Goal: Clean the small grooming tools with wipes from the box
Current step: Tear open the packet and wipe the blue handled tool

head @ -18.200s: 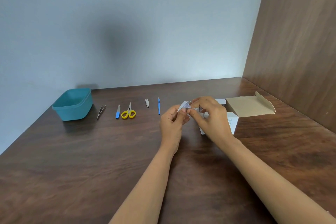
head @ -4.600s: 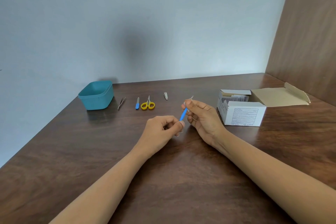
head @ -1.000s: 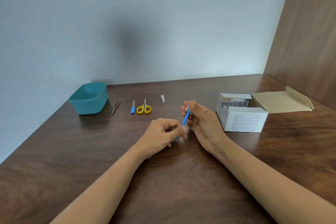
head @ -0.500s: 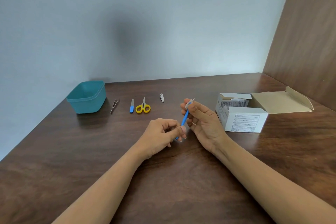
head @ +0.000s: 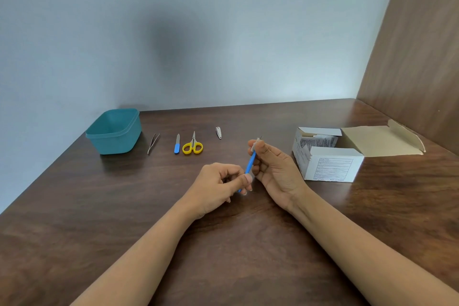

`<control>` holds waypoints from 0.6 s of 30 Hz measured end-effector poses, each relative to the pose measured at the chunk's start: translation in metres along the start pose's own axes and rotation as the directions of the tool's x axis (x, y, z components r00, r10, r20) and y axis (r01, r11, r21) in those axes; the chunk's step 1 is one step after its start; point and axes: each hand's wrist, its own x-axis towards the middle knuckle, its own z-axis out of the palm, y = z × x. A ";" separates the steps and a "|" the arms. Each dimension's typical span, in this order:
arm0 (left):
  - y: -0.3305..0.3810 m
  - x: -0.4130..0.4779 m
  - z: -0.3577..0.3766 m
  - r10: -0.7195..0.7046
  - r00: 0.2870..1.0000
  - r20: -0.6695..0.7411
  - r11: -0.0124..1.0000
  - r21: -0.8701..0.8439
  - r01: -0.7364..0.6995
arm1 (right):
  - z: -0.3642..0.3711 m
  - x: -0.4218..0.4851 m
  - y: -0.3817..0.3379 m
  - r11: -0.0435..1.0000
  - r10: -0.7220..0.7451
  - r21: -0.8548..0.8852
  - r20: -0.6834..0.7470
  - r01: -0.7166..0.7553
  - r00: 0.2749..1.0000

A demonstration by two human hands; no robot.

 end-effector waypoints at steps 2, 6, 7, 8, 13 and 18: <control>0.001 0.000 0.000 0.001 1.000 -0.003 1.000 -0.005 -0.001 | 0.000 -0.001 -0.001 0.999 0.004 -0.046 0.006 -0.004 1.000; 0.002 0.000 -0.001 0.004 1.000 -0.005 1.000 -0.009 -0.004 | -0.001 -0.002 -0.001 0.995 0.004 -0.097 0.023 -0.002 1.000; 0.002 0.000 -0.001 0.005 1.000 -0.005 1.000 -0.010 -0.005 | 0.000 -0.002 -0.001 0.996 0.002 -0.086 0.029 0.000 1.000; 0.002 0.000 -0.001 0.004 1.000 -0.004 1.000 -0.014 -0.004 | 0.000 -0.002 -0.001 0.997 -0.001 -0.073 0.031 0.003 1.000; 0.001 0.000 0.000 0.002 1.000 -0.021 1.000 -0.021 -0.003 | 0.000 0.000 -0.003 1.000 0.009 0.004 -0.023 -0.008 1.000; 0.001 0.000 0.000 0.000 1.000 -0.011 1.000 -0.012 0.000 | 0.001 -0.001 -0.003 1.000 0.005 -0.031 -0.052 -0.006 0.999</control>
